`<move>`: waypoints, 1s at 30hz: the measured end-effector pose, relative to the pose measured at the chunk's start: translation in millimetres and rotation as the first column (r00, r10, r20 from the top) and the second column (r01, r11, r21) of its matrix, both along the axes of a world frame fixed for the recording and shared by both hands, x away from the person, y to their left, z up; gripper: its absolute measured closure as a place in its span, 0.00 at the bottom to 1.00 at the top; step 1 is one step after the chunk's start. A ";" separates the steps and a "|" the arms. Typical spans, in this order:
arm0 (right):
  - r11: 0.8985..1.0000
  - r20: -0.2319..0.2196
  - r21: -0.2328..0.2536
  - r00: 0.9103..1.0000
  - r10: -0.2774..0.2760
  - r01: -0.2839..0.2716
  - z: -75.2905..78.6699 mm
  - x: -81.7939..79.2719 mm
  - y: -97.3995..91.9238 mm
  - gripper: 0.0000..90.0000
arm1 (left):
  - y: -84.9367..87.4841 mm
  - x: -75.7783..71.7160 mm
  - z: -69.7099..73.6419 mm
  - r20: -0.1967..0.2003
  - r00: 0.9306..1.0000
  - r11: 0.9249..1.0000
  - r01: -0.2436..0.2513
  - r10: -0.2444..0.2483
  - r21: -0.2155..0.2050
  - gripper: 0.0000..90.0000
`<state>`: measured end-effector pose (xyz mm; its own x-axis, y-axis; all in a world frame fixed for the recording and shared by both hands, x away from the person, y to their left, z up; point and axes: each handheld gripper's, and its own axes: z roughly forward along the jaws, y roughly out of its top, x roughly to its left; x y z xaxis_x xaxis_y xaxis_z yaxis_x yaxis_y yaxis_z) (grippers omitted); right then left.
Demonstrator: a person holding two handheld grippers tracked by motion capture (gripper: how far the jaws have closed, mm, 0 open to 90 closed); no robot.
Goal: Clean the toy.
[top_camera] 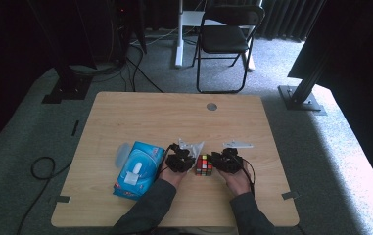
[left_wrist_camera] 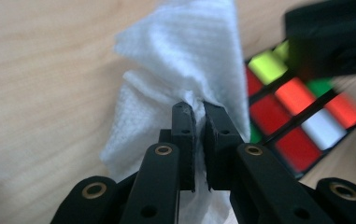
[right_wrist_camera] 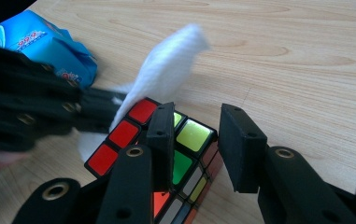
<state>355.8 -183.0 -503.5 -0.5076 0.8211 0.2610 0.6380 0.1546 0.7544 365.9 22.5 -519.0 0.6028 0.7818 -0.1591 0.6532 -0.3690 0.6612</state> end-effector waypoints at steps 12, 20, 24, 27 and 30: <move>1.000 0.001 0.001 1.000 0.000 0.000 -0.2 -0.1 0.0 0.74 | -0.4 1.6 -12.1 -0.025 1.000 1.000 0.002 -0.002 0.015 0.93; 1.000 0.001 0.005 1.000 0.002 -0.002 -0.5 0.2 -0.6 0.74 | 6.0 -2.5 10.8 0.021 1.000 0.998 -0.001 0.002 -0.055 0.92; 1.000 0.001 0.005 1.000 0.002 -0.002 -0.6 0.1 -0.6 0.74 | 7.4 -7.2 20.7 0.042 0.999 0.997 0.016 -0.012 -0.082 0.91; 1.000 0.001 0.009 1.000 0.003 -0.003 -0.9 0.2 -0.4 0.75 | 4.8 -11.4 21.7 0.054 0.998 0.998 0.032 -0.028 -0.061 0.91; 1.000 0.001 0.008 1.000 0.003 -0.003 -0.8 0.1 0.3 0.75 | 5.9 -13.4 20.4 0.052 0.998 0.997 0.029 -0.025 -0.067 0.91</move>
<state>355.9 -182.7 -504.3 -0.5102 0.8176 0.2670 0.6366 0.1502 0.7564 352.5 28.4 -498.6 0.6324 0.7535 -0.1795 0.6080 -0.3393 0.7178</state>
